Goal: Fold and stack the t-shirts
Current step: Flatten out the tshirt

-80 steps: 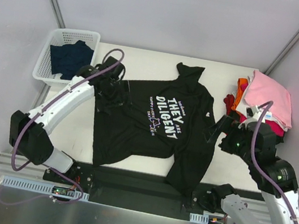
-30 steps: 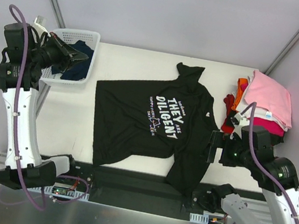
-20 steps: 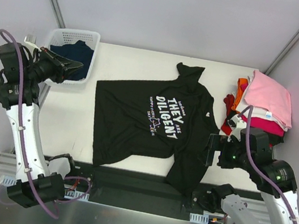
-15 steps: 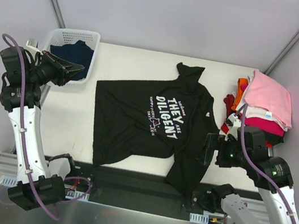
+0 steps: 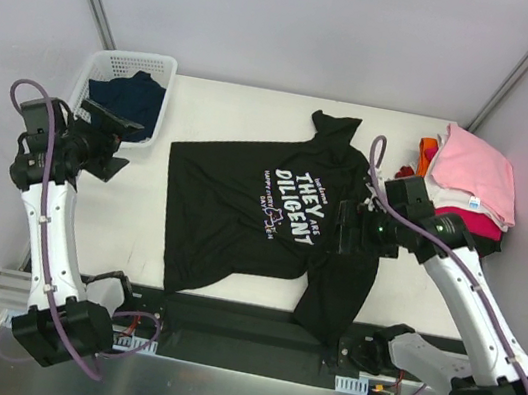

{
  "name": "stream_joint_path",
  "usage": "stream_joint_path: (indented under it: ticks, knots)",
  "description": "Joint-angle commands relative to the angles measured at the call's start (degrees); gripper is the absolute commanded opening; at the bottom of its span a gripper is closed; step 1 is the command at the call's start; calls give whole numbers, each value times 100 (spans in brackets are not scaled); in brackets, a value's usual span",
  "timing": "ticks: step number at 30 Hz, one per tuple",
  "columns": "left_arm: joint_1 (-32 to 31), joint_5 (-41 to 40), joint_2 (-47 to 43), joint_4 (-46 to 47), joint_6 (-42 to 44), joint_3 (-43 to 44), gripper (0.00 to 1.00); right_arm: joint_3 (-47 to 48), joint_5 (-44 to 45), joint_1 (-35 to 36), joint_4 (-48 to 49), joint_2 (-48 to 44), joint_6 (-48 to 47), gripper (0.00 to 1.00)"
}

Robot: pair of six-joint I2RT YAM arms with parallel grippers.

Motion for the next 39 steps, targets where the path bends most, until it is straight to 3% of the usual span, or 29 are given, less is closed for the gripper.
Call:
stream_joint_path:
  ticks: [1,2,3,4,6,12,18,21,23,24,28,33,34,39]
  knots:
    - [-540,-1332,337,-280,529,398,85,631,-33,-14,331,620,-143,100]
    - [-822,-1666,460,-386,835,549,82,737,133,-14,296,795,-151,100]
    - [-1103,-2557,592,-508,977,724,77,842,239,-14,261,1075,-134,97]
    - [-1672,-2940,872,-640,1118,1039,75,1069,336,-5,217,1252,-125,95]
    - [-2071,-3564,1137,-852,1418,1287,73,1264,556,-14,67,1603,-143,96]
    - [-2995,-4305,1638,-817,1901,1157,72,1511,1556,-31,58,1983,-538,100]
    - [-4066,-5247,2807,-817,2692,1647,73,1722,2218,-303,180,2869,-706,100]
    - [-4068,-4747,3509,-817,2535,1894,72,1949,2314,-496,497,3423,-609,100]
    - [-4068,-4423,4081,-809,2508,2009,61,2117,2193,-593,778,3817,-591,100]
    - [-4068,-4325,4248,-800,2526,2088,49,2318,2130,-707,831,3968,-600,100]
    - [-4077,-4306,4803,-809,2745,2273,35,3153,1753,-1024,762,4829,-609,100]
    - [-4077,-5219,4847,-896,2973,2317,33,4402,1111,-1200,173,5753,-626,97]
    - [-4077,-5629,4882,-940,3148,2352,26,4490,997,-1200,129,5884,-635,95]
    - [-4085,-6897,5504,-2002,3116,3168,19,4412,557,-1192,137,5956,-503,92]
